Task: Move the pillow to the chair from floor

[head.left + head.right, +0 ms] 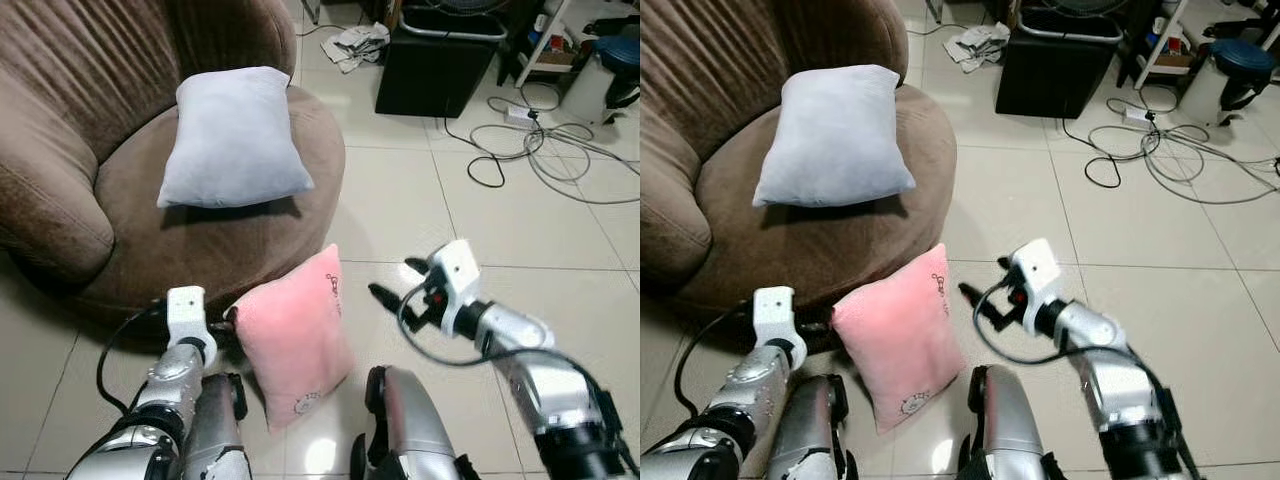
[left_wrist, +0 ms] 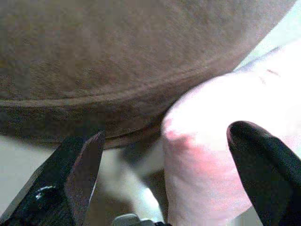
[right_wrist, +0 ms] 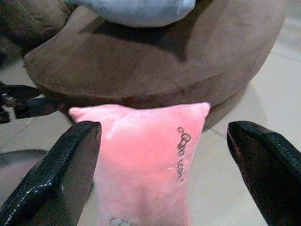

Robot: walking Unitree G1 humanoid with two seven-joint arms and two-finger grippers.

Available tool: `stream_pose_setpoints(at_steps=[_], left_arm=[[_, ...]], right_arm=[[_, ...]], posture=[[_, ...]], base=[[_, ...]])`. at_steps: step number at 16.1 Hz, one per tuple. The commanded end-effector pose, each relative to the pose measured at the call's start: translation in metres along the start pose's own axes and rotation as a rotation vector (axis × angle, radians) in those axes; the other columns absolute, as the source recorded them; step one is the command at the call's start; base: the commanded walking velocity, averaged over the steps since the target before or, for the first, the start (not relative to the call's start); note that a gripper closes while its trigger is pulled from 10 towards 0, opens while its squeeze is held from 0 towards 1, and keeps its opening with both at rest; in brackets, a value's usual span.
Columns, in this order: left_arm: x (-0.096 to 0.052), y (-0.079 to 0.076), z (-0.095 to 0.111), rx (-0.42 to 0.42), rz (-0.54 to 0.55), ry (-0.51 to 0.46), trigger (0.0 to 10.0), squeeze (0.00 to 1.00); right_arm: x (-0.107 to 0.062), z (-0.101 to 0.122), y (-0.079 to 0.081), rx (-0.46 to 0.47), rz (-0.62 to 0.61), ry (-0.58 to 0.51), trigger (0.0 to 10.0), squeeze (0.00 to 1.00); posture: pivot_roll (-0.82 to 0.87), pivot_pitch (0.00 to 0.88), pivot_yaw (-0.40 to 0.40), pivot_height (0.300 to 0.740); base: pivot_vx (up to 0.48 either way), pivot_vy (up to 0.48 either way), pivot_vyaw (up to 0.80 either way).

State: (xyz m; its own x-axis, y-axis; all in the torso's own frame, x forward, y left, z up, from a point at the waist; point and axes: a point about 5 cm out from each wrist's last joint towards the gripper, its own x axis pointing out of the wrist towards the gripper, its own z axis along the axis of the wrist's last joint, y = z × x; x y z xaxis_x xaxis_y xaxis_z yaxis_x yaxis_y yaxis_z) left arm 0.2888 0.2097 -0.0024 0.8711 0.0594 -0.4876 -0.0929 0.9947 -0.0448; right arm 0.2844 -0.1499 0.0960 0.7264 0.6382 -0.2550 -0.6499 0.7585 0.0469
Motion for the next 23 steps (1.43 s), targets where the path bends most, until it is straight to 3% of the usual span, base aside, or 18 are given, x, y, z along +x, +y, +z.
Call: stream_pose_setpoints(at_steps=[1,9,12,15,20,21,23], left_arm=[[-0.002,-0.001,-0.009,0.001,-0.005,0.033,10.0,0.00],[-0.002,-0.006,-0.011,-0.102,-0.020,0.025,10.0,0.00],[-0.001,-0.010,-0.006,-0.213,-0.029,-0.013,10.0,0.00],[0.001,-0.013,-0.001,-0.236,-0.043,-0.031,10.0,0.00],[0.003,-0.006,0.009,-0.383,0.012,-0.098,10.0,0.00],[0.003,-0.003,0.014,-0.436,0.011,-0.133,10.0,1.00],[0.003,-0.003,0.017,-0.447,-0.015,-0.145,10.0,1.00]], right_arm=[[-0.002,-0.001,0.002,0.000,-0.006,0.011,10.0,0.00],[-0.019,-0.010,0.005,-0.002,-0.056,0.054,10.0,0.00],[-0.022,-0.014,0.018,0.005,-0.043,0.067,10.0,0.00],[-0.026,-0.018,0.027,0.006,-0.031,0.074,10.0,0.00],[-0.034,-0.008,0.033,-0.008,-0.029,0.056,10.0,0.00],[-0.034,-0.004,0.034,-0.012,-0.032,0.041,10.0,0.00],[-0.037,0.002,0.037,-0.017,-0.032,0.027,10.0,0.00]], posture=[[-0.03,0.143,-0.088,0.555],[-0.05,0.161,-0.104,0.540],[-0.05,0.165,-0.103,0.536],[-0.06,0.176,-0.098,0.521],[-0.08,0.215,-0.077,0.521],[-0.08,0.225,-0.068,0.521],[-0.10,0.232,-0.057,0.521]], base=[[0.000,0.000,0.00],[0.000,0.000,0.00],[0.000,0.000,0.00],[0.000,0.000,0.00],[0.000,0.000,0.00],[0.000,0.000,0.00],[0.000,0.000,0.00]])
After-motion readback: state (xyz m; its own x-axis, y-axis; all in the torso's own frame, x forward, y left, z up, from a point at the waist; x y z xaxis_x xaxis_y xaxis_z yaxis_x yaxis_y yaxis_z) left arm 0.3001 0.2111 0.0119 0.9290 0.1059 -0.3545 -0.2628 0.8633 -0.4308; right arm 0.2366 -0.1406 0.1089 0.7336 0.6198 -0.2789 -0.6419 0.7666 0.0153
